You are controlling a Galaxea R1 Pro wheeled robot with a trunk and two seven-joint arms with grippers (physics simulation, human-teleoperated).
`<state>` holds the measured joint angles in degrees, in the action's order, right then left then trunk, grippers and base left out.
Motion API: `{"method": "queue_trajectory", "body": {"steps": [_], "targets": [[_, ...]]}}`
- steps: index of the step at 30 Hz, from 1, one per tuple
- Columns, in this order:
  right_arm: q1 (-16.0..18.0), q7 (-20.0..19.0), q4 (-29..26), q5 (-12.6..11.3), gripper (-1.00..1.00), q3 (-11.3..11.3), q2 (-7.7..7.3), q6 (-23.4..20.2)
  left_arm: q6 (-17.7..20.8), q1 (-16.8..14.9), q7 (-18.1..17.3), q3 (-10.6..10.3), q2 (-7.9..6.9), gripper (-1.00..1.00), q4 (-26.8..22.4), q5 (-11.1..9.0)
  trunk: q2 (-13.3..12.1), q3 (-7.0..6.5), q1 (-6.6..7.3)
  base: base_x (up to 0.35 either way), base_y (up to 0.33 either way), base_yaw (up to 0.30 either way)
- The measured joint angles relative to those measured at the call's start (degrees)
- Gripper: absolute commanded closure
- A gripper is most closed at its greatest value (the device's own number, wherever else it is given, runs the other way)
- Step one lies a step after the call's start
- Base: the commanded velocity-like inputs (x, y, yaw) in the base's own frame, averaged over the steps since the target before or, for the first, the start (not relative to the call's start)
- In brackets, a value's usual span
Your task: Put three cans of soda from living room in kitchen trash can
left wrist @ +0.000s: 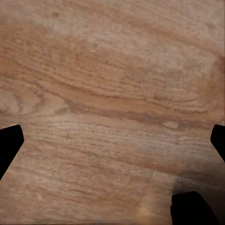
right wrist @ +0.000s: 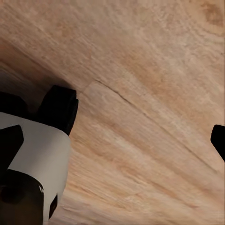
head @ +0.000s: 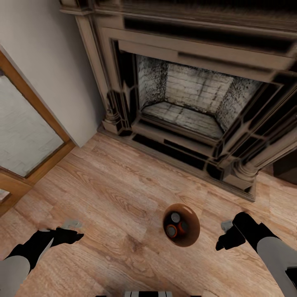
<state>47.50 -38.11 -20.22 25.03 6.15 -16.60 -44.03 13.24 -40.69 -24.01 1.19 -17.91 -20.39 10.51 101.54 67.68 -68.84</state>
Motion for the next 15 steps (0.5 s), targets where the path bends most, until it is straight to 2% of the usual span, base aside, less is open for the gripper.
{"method": "queue_trajectory", "body": {"steps": [4,5,6,12,14,15], "targets": [[-2.49,1.04,0.04,0.02,-1.0,-2.45,-0.01,2.11,-1.22,1.67,2.64,-0.03,0.09,-1.0,0.41,-2.52,-1.6,-0.72,0.88,0.0,0.0,0.0],[-5.3,2.54,0.38,0.09,-1.0,-4.58,0.06,5.45,-2.95,3.68,4.28,-0.06,0.09,-1.0,2.43,-4.07,-2.01,-0.89,1.1,0.0,0.0,0.0],[-6.94,3.82,0.55,0.02,-1.0,-5.4,0.18,7.36,-4.52,5.1,4.96,-0.06,0.11,-1.0,3.61,-4.5,-2.41,-1.07,1.32,0.0,0.0,0.0],[-10.79,9.19,1.74,-0.22,-1.0,-7.66,0.57,11.81,-8.59,9.49,8.49,-0.01,0.16,-1.0,6.3,-5.87,-4.81,-2.15,2.64,0.0,0.0,0.0],[-12.52,10.94,4.74,-0.2,-1.0,-10.55,0.59,16.33,-11.24,13.08,9.83,-0.09,0.24,-1.0,7.98,-8.92,-5.62,-2.51,3.08,0.0,0.0,0.0],[-12.76,11.33,5.61,-0.22,-1.0,-11.09,0.59,17.39,-12.05,13.88,9.98,-0.07,0.26,-1.0,8.44,-9.42,-6.02,-2.69,3.29,0.0,0.0,0.0]]}}
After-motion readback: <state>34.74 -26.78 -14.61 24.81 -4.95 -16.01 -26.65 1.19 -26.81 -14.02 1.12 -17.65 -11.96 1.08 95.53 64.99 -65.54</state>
